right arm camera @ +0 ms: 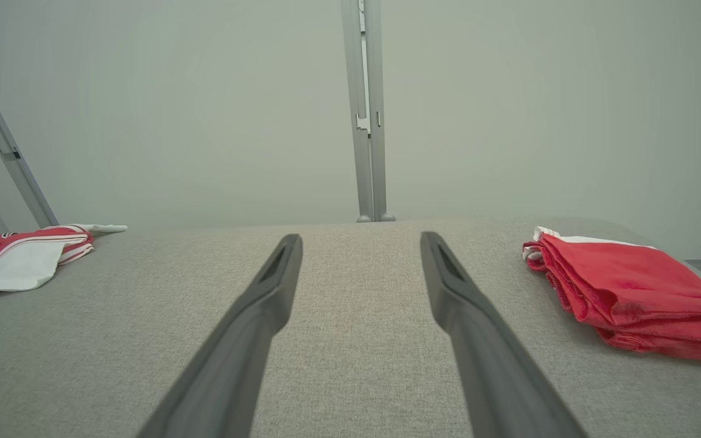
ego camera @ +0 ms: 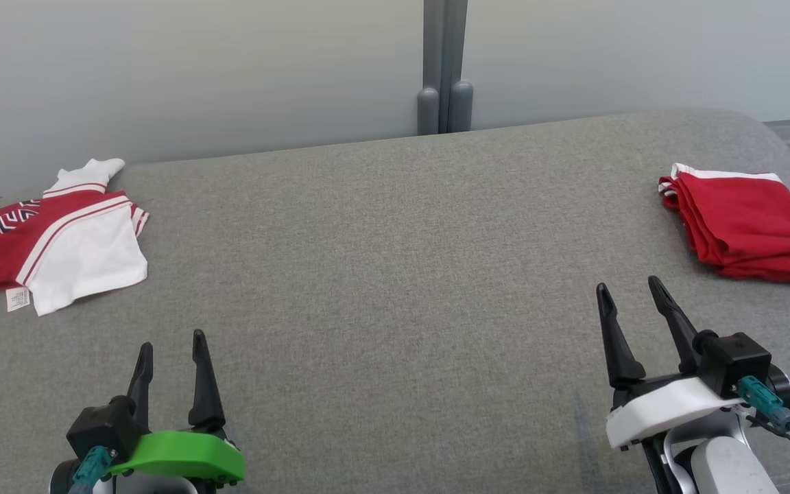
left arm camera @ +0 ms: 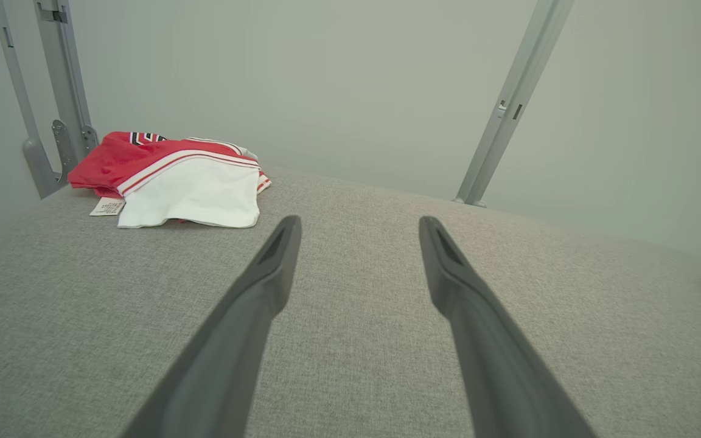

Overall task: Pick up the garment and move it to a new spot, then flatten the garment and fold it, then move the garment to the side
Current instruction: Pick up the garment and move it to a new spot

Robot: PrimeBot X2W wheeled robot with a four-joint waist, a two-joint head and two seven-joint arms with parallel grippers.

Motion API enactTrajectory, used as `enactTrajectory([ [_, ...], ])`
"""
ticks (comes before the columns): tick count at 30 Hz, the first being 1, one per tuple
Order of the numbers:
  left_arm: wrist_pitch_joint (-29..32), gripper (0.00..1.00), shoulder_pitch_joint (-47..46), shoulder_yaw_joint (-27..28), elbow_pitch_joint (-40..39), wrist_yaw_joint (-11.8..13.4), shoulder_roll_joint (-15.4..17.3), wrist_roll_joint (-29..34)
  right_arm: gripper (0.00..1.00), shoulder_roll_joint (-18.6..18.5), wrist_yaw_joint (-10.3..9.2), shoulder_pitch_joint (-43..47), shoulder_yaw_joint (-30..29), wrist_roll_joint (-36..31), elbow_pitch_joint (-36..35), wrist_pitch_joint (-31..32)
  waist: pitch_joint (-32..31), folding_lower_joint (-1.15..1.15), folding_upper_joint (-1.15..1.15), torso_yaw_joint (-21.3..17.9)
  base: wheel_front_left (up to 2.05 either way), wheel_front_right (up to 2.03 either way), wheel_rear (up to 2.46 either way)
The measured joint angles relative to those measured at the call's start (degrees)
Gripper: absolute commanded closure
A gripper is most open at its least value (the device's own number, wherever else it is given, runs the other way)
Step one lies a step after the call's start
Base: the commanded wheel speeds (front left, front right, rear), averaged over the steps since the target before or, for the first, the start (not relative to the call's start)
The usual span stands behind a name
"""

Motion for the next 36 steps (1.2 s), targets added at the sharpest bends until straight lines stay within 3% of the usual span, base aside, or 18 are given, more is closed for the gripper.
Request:
enactTrajectory([
  [36,0.0,0.0,-0.41,-0.85,-0.43,0.01,-0.04,0.67,0.0,0.01,0.0,1.42,0.38,2.09,0.27,-0.78,0.75,0.0,0.0,0.95,0.0,0.0,0.0],
])
